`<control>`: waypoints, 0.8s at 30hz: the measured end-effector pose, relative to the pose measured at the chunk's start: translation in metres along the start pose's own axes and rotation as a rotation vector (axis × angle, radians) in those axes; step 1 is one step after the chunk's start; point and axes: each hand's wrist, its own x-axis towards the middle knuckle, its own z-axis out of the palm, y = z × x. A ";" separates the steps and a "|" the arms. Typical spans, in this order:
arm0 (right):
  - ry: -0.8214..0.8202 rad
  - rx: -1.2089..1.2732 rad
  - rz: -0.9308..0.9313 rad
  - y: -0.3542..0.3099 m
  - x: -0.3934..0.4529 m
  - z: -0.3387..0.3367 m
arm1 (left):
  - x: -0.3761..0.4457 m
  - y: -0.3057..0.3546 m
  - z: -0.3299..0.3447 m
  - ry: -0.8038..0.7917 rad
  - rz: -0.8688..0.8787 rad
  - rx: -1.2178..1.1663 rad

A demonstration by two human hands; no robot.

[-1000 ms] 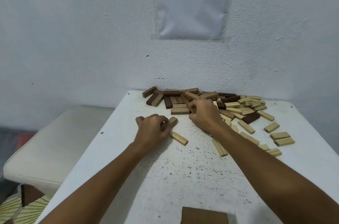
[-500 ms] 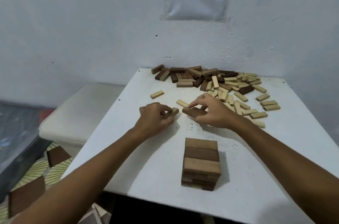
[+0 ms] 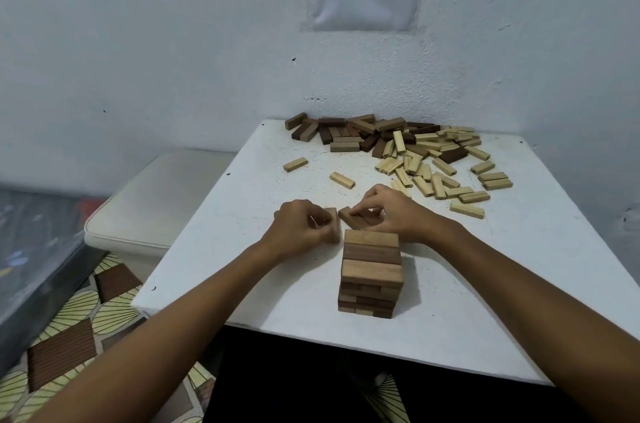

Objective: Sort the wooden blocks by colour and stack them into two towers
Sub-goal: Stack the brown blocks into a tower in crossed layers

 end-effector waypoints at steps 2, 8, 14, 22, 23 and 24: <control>-0.022 0.015 0.008 -0.001 -0.002 -0.004 | 0.002 0.001 -0.003 -0.064 0.024 -0.016; -0.057 0.078 0.013 0.003 -0.011 -0.021 | 0.009 -0.009 0.001 -0.088 0.084 0.106; -0.096 0.053 0.009 0.004 -0.008 -0.022 | 0.013 -0.001 0.016 -0.096 0.098 0.169; 0.013 0.086 0.056 0.016 0.001 -0.013 | 0.031 0.000 0.018 -0.090 0.109 0.163; 0.030 0.096 0.057 0.018 0.001 -0.011 | 0.032 0.001 0.018 -0.092 0.103 0.153; 0.045 0.105 0.059 0.019 0.001 -0.010 | 0.033 0.001 0.018 -0.099 0.103 0.145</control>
